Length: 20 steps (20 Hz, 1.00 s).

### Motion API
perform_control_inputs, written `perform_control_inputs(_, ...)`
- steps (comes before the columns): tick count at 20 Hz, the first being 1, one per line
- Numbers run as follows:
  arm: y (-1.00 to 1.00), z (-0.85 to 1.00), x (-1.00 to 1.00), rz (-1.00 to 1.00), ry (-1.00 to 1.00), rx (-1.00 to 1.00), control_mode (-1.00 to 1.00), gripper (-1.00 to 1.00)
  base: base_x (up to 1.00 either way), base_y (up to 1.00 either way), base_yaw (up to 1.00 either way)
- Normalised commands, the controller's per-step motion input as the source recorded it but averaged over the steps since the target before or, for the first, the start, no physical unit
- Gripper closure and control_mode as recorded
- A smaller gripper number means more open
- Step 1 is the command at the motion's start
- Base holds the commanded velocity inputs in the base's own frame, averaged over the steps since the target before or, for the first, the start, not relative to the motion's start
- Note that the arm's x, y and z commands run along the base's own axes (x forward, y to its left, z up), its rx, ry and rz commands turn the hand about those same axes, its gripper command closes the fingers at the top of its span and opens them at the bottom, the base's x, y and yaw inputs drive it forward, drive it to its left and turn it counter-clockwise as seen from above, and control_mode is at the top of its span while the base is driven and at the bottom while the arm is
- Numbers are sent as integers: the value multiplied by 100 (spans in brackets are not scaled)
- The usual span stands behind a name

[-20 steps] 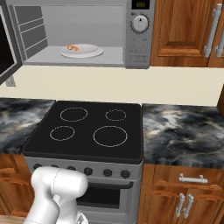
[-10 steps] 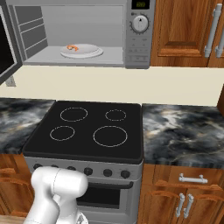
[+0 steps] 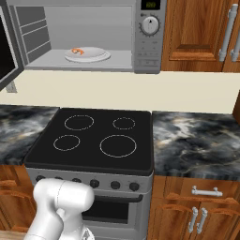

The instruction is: Transport the shrimp from the fridge to the microwave and turn on the microwave.

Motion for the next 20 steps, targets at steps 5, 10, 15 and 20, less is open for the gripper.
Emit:
perform_control_inputs(5,45,-11,16,-13,12,1,-100,-100,0,0,0)
perform_control_inputs(10,19,-11,26,-15,10,7,-100,-100,0,0,0)
perform_control_inputs(15,9,-9,28,-11,5,8,-100,-100,0,0,0)
perform_control_inputs(20,10,-1,24,-5,0,1,-100,-100,0,0,0)
